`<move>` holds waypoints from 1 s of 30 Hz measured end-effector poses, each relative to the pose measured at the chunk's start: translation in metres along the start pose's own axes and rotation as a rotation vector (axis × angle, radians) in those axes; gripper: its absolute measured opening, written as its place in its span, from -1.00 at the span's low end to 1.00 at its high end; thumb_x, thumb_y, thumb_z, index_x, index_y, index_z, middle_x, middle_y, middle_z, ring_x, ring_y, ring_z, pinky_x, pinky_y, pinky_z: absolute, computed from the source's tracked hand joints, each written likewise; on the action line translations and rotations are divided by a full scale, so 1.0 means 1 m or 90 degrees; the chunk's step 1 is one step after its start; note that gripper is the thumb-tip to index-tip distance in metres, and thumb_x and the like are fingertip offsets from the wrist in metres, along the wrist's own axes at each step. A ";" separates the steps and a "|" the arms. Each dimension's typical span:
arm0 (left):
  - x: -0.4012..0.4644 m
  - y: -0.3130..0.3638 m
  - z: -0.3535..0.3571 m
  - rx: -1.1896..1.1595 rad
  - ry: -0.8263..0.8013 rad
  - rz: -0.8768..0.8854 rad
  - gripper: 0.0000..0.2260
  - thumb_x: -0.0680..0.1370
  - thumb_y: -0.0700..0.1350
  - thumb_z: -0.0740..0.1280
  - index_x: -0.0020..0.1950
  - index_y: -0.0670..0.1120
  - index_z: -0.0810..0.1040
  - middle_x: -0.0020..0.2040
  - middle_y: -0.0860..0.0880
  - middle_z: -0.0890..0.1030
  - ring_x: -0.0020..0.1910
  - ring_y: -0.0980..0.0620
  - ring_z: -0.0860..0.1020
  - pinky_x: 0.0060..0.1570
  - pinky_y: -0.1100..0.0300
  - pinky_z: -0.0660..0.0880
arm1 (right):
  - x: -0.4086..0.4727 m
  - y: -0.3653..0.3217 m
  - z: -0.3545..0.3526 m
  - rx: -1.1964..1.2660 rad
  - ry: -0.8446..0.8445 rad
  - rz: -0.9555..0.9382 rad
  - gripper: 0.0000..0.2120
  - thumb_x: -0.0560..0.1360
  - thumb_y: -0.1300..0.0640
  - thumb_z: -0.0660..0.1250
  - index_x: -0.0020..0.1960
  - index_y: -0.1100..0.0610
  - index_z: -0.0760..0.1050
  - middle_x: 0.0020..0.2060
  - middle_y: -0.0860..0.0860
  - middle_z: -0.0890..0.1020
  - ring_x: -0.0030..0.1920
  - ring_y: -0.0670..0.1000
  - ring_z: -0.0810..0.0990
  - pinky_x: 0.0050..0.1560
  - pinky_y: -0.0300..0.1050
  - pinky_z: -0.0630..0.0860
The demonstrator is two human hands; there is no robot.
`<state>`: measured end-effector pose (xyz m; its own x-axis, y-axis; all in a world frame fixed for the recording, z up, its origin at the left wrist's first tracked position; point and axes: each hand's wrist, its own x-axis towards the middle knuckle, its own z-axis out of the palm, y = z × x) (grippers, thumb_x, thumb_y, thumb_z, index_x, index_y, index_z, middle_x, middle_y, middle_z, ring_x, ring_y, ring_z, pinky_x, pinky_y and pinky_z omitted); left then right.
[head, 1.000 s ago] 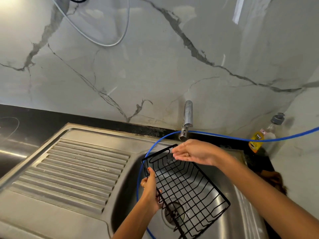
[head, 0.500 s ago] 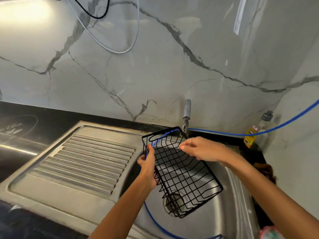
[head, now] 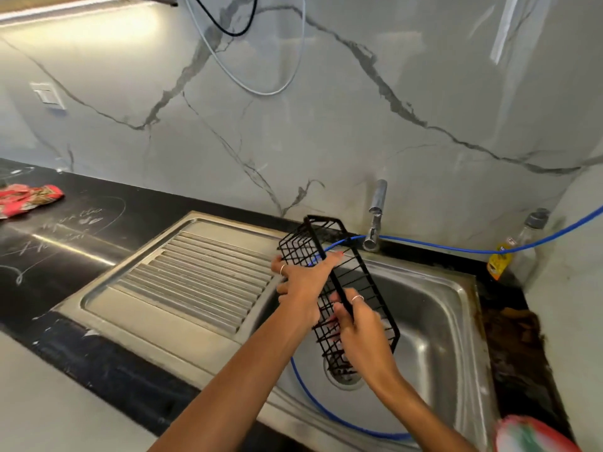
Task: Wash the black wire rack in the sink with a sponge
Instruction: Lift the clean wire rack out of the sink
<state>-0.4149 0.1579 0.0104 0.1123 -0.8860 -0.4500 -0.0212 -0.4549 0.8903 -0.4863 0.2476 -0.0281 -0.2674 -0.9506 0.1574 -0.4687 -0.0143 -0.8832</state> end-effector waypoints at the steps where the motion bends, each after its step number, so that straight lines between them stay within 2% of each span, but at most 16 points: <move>1: -0.006 0.001 -0.004 0.015 -0.013 0.024 0.12 -0.04 0.33 0.54 0.31 0.25 -0.10 0.29 -0.13 0.34 0.24 -0.12 0.38 0.23 -0.09 0.44 | 0.000 -0.001 -0.001 0.027 0.010 -0.004 -0.84 0.62 0.19 0.15 0.10 0.01 0.45 -0.22 -0.06 0.60 -0.30 -0.12 0.58 -0.23 -0.01 0.59; 3: -0.015 -0.003 -0.012 0.034 -0.035 0.065 0.13 -0.02 0.39 0.49 0.35 0.28 -0.13 0.39 -0.11 0.30 0.29 -0.09 0.35 0.28 -0.09 0.39 | 0.002 0.002 -0.004 0.095 0.024 0.010 -0.84 0.61 0.21 0.16 0.05 0.00 0.47 -0.21 -0.03 0.61 -0.26 -0.06 0.63 -0.24 0.00 0.61; 5: -0.017 -0.014 -0.025 0.047 -0.039 0.082 0.09 0.08 0.42 0.47 0.39 0.29 -0.15 0.46 -0.11 0.27 0.34 -0.09 0.34 0.32 -0.11 0.36 | 0.002 0.005 -0.008 0.177 0.015 0.052 -0.82 0.61 0.26 0.16 -0.01 0.01 0.46 -0.21 0.12 0.61 -0.26 0.03 0.65 -0.36 -0.13 0.58; 8: -0.012 -0.033 -0.048 -0.008 -0.061 -0.022 -0.05 0.38 0.38 0.34 0.54 0.12 -0.16 0.50 -0.12 0.24 0.41 -0.11 0.28 0.35 -0.02 0.31 | 0.001 0.000 -0.012 0.253 0.000 0.106 -0.84 0.61 0.31 0.16 0.00 0.12 0.46 -0.20 0.24 0.61 -0.32 -0.02 0.64 -0.49 -0.28 0.48; 11: -0.013 -0.038 -0.069 -0.045 -0.095 -0.100 -0.32 0.54 0.32 0.16 0.54 -0.02 0.12 0.42 -0.11 0.34 0.26 -0.09 0.37 -0.04 0.14 0.41 | 0.010 -0.016 -0.013 0.316 -0.023 0.106 -0.86 0.61 0.31 0.15 0.07 0.18 0.45 -0.25 0.20 0.60 -0.42 -0.11 0.62 -0.52 -0.29 0.48; 12: -0.009 -0.040 -0.075 -0.032 -0.101 -0.103 -0.36 0.56 0.31 0.13 0.52 -0.02 0.19 0.38 -0.11 0.38 0.22 -0.09 0.38 -0.07 0.14 0.39 | 0.015 -0.023 -0.014 0.339 -0.031 0.098 -0.87 0.62 0.30 0.15 0.08 0.18 0.45 -0.27 0.18 0.59 -0.42 -0.11 0.62 -0.51 -0.27 0.49; 15: 0.003 -0.044 -0.091 -0.011 -0.100 -0.107 -0.40 0.57 0.32 0.06 0.48 -0.02 0.28 0.29 -0.12 0.44 0.22 -0.10 0.42 0.05 0.07 0.35 | 0.030 -0.046 -0.015 0.379 -0.055 0.055 -0.86 0.63 0.26 0.14 0.08 0.15 0.45 -0.29 0.14 0.60 -0.42 -0.06 0.61 -0.51 -0.24 0.45; 18: 0.017 -0.046 -0.110 -0.031 -0.110 -0.120 -0.41 0.57 0.34 0.04 0.40 -0.05 0.34 0.23 -0.17 0.47 0.20 -0.12 0.46 0.06 0.05 0.35 | 0.042 -0.065 -0.008 0.447 -0.064 0.049 -0.85 0.63 0.25 0.13 0.09 0.13 0.46 -0.35 0.10 0.65 -0.45 0.02 0.62 -0.61 -0.34 0.28; 20: 0.028 -0.047 -0.122 -0.072 -0.124 -0.118 -0.45 0.55 0.36 0.03 0.22 -0.05 0.43 0.02 -0.11 0.51 0.00 -0.06 0.46 0.01 0.06 0.36 | 0.047 -0.074 0.001 0.501 -0.075 0.077 -0.83 0.63 0.24 0.12 0.09 0.11 0.47 -0.38 0.07 0.67 -0.46 0.03 0.64 -0.63 -0.35 0.21; 22: 0.043 -0.049 -0.134 -0.125 -0.118 -0.107 -0.47 0.55 0.37 0.03 -0.01 -0.04 0.51 -0.13 -0.04 0.56 -0.08 -0.01 0.49 0.03 0.07 0.37 | 0.050 -0.078 0.012 0.563 -0.086 0.125 -0.81 0.63 0.25 0.11 0.09 0.11 0.48 -0.35 0.10 0.66 -0.46 0.02 0.65 -0.63 -0.37 0.17; 23: 0.051 -0.049 -0.140 -0.148 -0.109 -0.103 -0.49 0.56 0.36 0.03 -0.06 -0.03 0.52 -0.16 -0.03 0.58 -0.10 0.01 0.52 0.05 0.06 0.38 | 0.050 -0.079 0.018 0.586 -0.092 0.150 -0.80 0.63 0.25 0.10 0.08 0.11 0.48 -0.33 0.11 0.65 -0.46 0.01 0.65 -0.64 -0.38 0.15; 26: 0.072 -0.046 -0.160 -0.232 -0.176 -0.091 -0.49 0.56 0.34 0.05 0.00 -0.05 0.56 -0.11 -0.04 0.61 -0.19 0.00 0.53 -0.12 0.11 0.44 | 0.057 -0.073 0.041 0.638 -0.097 0.206 -0.78 0.63 0.27 0.08 0.07 0.11 0.48 -0.37 0.07 0.66 -0.45 0.02 0.65 -0.66 -0.40 0.14; 28: 0.083 -0.045 -0.170 -0.266 -0.248 -0.069 -0.47 0.48 0.36 0.21 0.11 -0.06 0.56 -0.11 -0.03 0.56 -0.21 0.01 0.49 -0.22 0.13 0.43 | 0.060 -0.068 0.055 0.654 -0.092 0.230 -0.78 0.63 0.27 0.08 0.05 0.11 0.49 -0.39 0.05 0.66 -0.44 0.02 0.65 -0.67 -0.40 0.14; 30: 0.096 -0.044 -0.181 -0.247 -0.268 -0.044 -0.47 0.36 0.32 0.39 0.11 -0.05 0.55 -0.16 0.00 0.51 -0.25 0.05 0.44 -0.26 0.16 0.38 | 0.065 -0.066 0.072 0.655 -0.073 0.253 -0.77 0.63 0.27 0.09 0.06 0.10 0.50 -0.38 0.05 0.64 -0.45 0.00 0.65 -0.67 -0.41 0.13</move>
<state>-0.2231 0.1090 -0.0593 -0.3062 -0.8514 -0.4258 0.3473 -0.5164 0.7828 -0.4122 0.1646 0.0085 -0.1396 -0.9671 -0.2128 0.5707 0.0970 -0.8154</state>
